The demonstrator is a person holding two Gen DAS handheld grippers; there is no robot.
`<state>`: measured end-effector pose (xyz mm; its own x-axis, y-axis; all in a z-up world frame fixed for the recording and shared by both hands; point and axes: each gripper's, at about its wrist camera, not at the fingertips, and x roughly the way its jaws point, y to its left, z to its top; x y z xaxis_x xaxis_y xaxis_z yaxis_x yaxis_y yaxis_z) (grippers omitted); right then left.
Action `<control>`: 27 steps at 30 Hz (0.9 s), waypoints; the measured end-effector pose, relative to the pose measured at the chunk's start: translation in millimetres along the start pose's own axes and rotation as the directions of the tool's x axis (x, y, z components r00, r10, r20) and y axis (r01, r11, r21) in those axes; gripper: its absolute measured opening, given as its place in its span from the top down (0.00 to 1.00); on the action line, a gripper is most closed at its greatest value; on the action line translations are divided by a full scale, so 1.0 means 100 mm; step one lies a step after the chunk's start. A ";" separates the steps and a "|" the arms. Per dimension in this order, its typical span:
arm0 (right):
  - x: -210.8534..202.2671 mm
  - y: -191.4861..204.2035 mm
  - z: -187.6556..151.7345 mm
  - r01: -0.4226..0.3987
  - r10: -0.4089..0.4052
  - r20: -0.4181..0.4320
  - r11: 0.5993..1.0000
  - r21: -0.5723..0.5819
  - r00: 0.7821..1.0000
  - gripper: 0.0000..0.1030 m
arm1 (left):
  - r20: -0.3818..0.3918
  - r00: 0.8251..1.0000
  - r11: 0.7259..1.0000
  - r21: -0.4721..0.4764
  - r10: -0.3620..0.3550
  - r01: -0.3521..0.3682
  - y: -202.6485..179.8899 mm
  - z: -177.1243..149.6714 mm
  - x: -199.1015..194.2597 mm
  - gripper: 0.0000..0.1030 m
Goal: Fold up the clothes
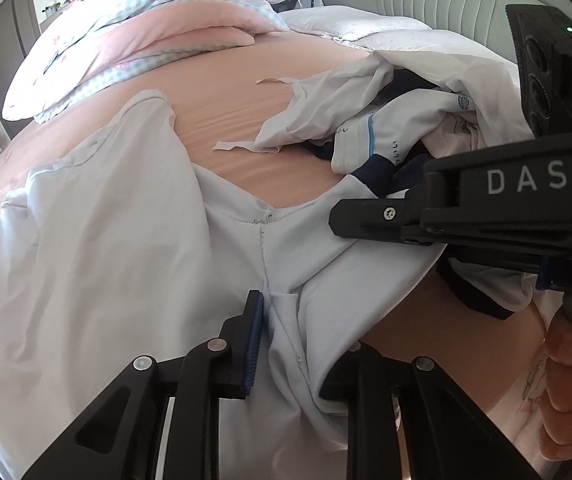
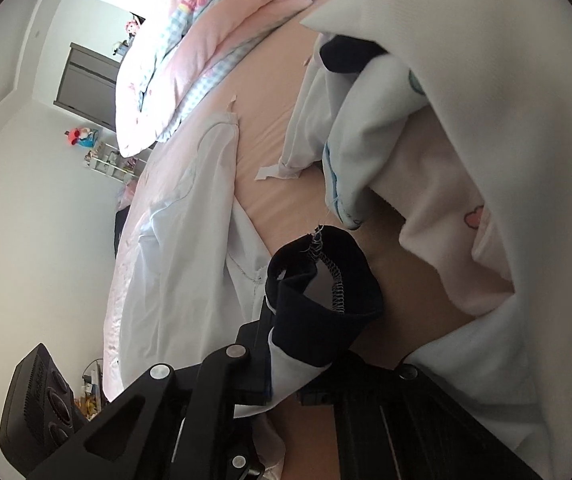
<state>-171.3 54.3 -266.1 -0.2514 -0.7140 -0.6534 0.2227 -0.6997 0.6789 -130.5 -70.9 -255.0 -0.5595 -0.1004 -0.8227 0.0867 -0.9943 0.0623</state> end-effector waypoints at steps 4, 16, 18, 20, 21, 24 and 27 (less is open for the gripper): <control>-0.09 -0.01 -0.10 0.047 -0.047 -0.009 0.999 -0.014 0.999 0.97 | -0.008 1.000 1.000 0.019 0.001 -0.001 -0.03 0.00 -0.02 0.82; -0.27 -0.20 -0.22 0.084 -0.084 -0.055 0.996 0.009 0.995 0.97 | -0.019 1.000 0.995 0.100 0.012 -0.010 -0.21 -0.07 -0.16 0.82; -0.30 -0.16 -0.21 0.096 -0.097 -0.038 0.995 -0.027 0.995 0.97 | -0.018 1.000 0.994 0.108 0.009 -0.007 -0.23 -0.09 -0.18 0.81; -0.33 -0.11 -0.21 0.131 -0.133 -0.025 0.989 -0.070 0.991 0.97 | -0.022 1.000 0.993 0.120 0.010 -0.007 -0.23 -0.13 -0.23 0.81; -0.33 -0.10 -0.23 0.148 -0.152 -0.040 0.985 -0.085 0.988 0.97 | -0.025 1.000 0.992 0.125 0.010 -0.007 -0.24 -0.14 -0.24 0.81; -0.30 -0.13 -0.29 0.160 -0.167 -0.081 0.983 -0.088 0.983 0.97 | -0.029 1.000 0.989 0.147 0.012 -0.008 -0.27 -0.15 -0.26 0.81; -0.35 -0.14 -0.33 0.161 -0.170 -0.082 0.981 -0.106 0.982 0.97 | -0.031 0.999 0.985 0.171 0.012 -0.007 -0.29 -0.17 -0.25 0.81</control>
<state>-134.6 88.3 -263.4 -0.2080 -0.5841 -0.7846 0.2777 -0.8044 0.5252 -105.5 -38.6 -246.0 -0.5328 -0.1113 -0.8389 -0.0514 -0.9852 0.1634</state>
